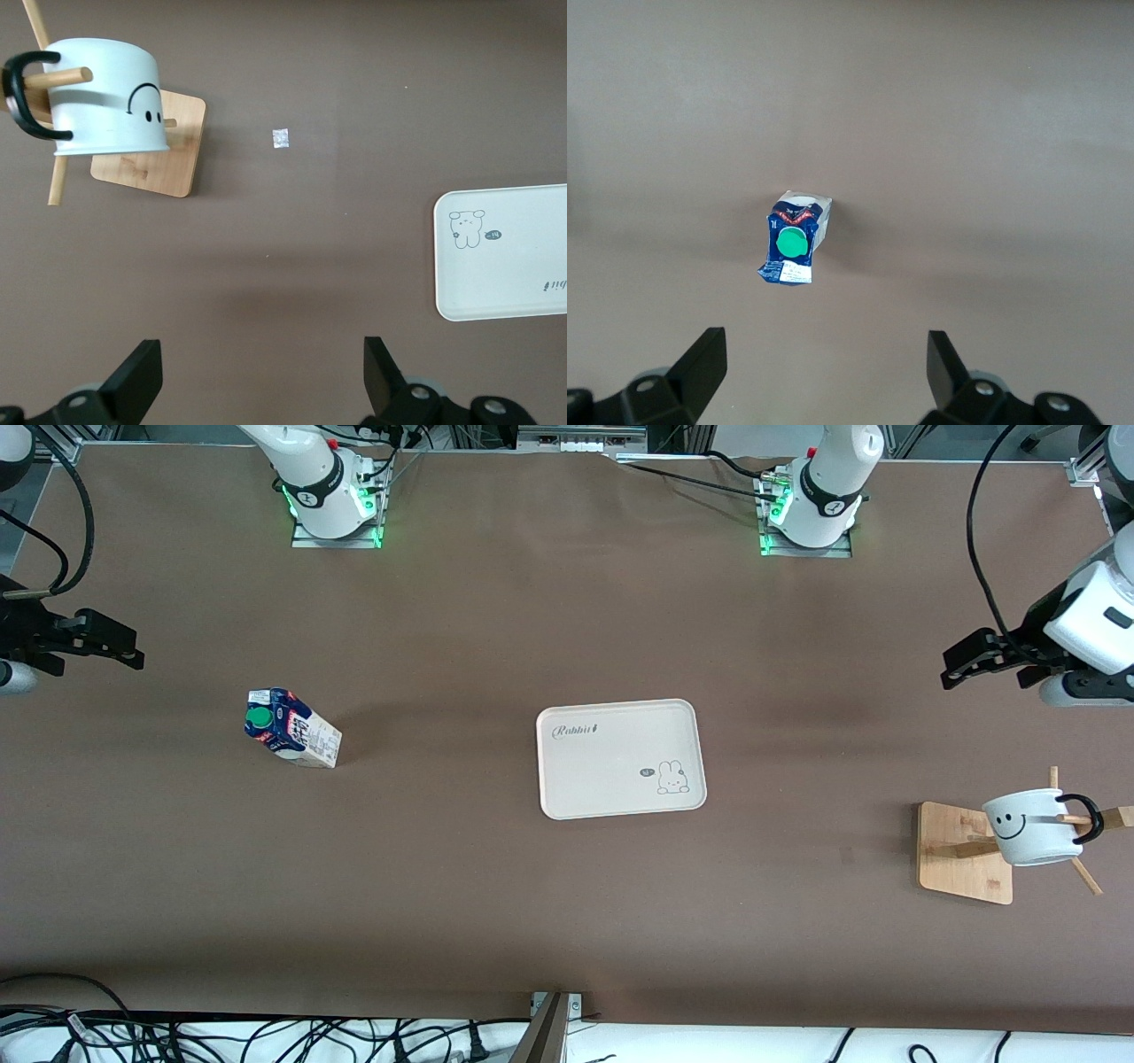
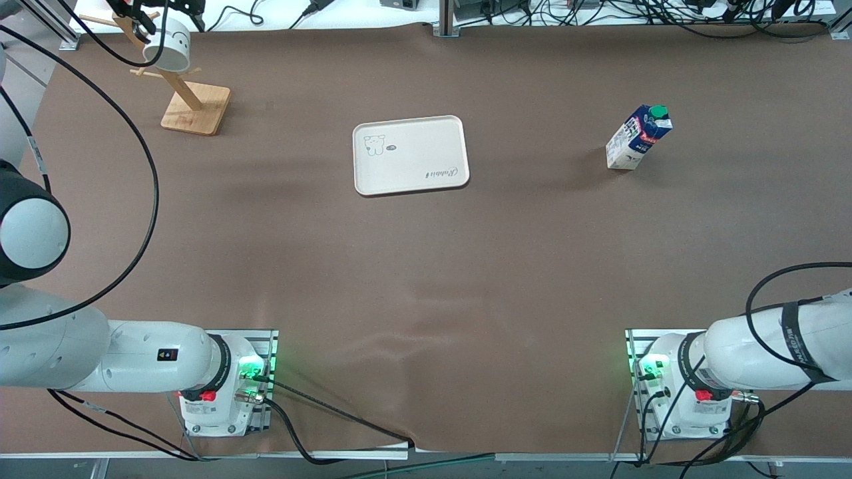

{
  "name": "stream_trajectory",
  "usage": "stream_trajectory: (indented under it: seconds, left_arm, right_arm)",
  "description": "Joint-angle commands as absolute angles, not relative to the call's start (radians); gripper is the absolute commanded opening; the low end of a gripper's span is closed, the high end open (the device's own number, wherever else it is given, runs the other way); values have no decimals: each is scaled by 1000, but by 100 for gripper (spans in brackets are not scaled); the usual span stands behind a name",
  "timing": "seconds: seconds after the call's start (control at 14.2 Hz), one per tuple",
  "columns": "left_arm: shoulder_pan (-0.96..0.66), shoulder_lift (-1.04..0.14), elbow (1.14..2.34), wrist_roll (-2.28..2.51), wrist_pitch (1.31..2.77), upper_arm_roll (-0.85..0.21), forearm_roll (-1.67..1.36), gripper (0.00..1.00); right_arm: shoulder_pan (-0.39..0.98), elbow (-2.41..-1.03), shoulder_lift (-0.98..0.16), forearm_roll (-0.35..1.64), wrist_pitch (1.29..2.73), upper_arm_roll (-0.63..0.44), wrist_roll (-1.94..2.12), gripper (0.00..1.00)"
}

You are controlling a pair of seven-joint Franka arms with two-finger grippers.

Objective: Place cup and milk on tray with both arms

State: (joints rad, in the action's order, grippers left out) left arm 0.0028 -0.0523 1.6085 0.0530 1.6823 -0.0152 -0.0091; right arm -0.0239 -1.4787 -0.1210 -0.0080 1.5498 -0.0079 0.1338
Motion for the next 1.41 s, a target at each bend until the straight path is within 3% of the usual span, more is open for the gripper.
stream_trajectory:
  seconds: [0.0, 1.06, 1.34]
  left_arm:
    - [14, -72, 1550, 3, 1652, -15, 11, 100]
    - [26, -95, 1536, -9, 1652, -28, 0, 100]
    - [26, -95, 1534, -8, 1652, -28, -2, 100]
  right_arm:
    - [-25, -1480, -114, 9, 1548, -12, 137, 100]
    - [-23, -1482, -133, 17, 1536, -8, 144, 100]
    - [-23, -1488, -147, 0, 1459, -9, 143, 100]
